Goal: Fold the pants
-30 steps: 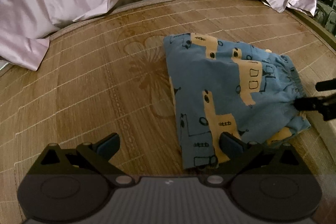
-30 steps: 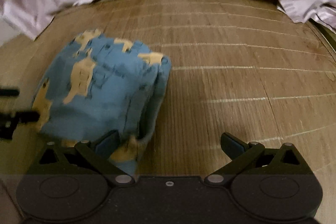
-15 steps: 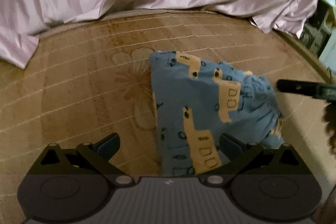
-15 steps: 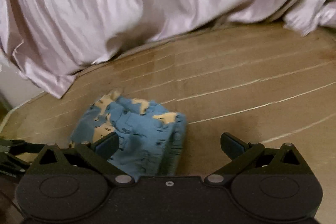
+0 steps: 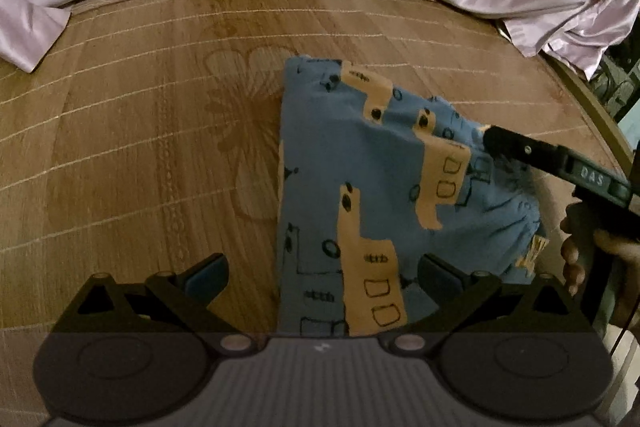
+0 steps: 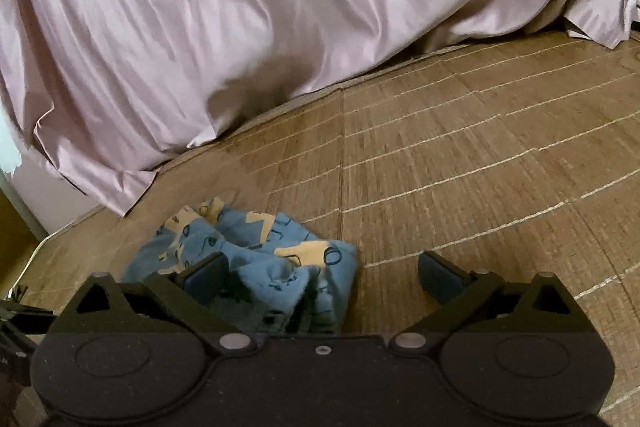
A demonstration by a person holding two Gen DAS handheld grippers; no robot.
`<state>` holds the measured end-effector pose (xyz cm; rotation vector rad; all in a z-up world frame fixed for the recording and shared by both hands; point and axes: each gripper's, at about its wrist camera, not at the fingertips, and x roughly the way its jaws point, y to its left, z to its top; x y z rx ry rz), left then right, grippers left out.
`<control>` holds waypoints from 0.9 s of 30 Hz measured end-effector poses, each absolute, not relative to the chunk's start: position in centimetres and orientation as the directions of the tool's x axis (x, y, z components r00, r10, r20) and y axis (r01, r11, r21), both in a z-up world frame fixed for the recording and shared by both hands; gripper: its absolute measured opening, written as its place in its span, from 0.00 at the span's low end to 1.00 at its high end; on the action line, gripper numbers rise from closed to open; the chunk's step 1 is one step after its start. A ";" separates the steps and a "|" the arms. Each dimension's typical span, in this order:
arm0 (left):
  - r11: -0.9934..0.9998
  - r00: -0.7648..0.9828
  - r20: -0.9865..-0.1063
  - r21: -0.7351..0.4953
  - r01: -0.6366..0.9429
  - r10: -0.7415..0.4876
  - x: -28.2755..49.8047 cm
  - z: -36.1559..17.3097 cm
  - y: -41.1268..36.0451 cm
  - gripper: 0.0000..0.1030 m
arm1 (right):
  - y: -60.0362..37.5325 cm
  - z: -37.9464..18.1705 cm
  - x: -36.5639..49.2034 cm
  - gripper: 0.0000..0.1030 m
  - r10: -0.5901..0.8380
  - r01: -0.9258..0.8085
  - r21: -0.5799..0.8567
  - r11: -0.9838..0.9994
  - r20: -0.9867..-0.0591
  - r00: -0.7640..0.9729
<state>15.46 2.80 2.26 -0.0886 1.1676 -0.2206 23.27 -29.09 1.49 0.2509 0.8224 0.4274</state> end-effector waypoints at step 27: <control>0.961 0.389 -0.879 -0.241 0.138 -0.276 14.6 2.2 2.7 0.37 | -27.5 1.6 21.9 0.36 0.443 -0.299 0.327 0.897 -0.669 0.597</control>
